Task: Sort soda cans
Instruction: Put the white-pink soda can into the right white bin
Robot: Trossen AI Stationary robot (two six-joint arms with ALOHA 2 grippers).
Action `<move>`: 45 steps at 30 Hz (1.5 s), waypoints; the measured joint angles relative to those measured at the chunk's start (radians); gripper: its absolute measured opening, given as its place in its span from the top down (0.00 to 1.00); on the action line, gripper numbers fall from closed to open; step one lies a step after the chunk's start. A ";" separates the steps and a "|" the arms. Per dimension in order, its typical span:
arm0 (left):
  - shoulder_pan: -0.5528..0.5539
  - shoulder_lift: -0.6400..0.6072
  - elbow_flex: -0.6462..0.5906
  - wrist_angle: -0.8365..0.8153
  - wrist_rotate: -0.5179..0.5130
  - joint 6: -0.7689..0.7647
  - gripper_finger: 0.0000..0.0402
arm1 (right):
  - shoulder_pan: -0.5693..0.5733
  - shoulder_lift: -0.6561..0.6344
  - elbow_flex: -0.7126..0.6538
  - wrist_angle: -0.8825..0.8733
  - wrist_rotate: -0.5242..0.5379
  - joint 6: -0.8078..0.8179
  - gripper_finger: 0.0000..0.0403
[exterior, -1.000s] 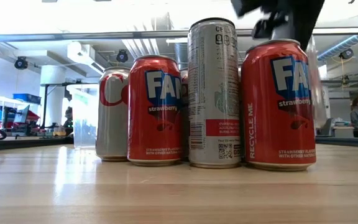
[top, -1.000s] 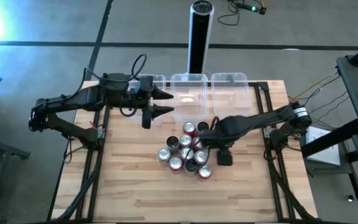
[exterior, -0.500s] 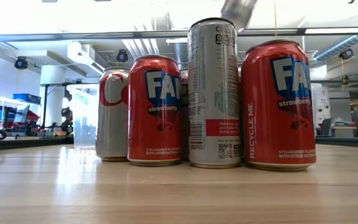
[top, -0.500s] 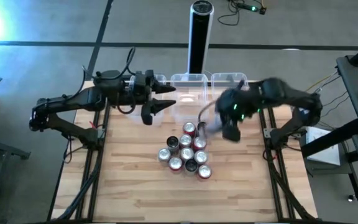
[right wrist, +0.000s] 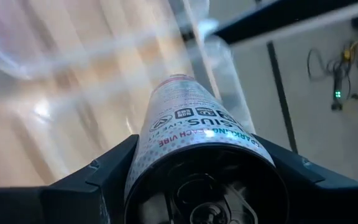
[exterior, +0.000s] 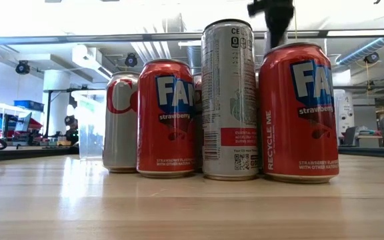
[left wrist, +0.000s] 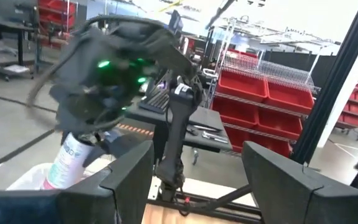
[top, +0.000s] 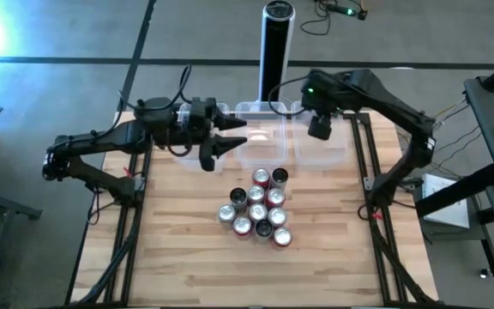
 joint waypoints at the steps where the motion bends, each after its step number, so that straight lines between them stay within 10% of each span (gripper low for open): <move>1: -0.001 0.000 0.000 -0.007 0.000 -0.005 0.43 | -0.020 -0.001 -0.033 0.007 -0.025 -0.021 0.36; 11: -0.001 -0.003 0.000 -0.041 0.000 -0.014 0.43 | -0.141 0.020 -0.327 0.242 -0.108 0.046 0.36; 45: -0.004 -0.020 0.000 -0.112 0.000 -0.038 0.43 | -0.214 0.224 -0.331 0.411 -0.132 0.265 0.36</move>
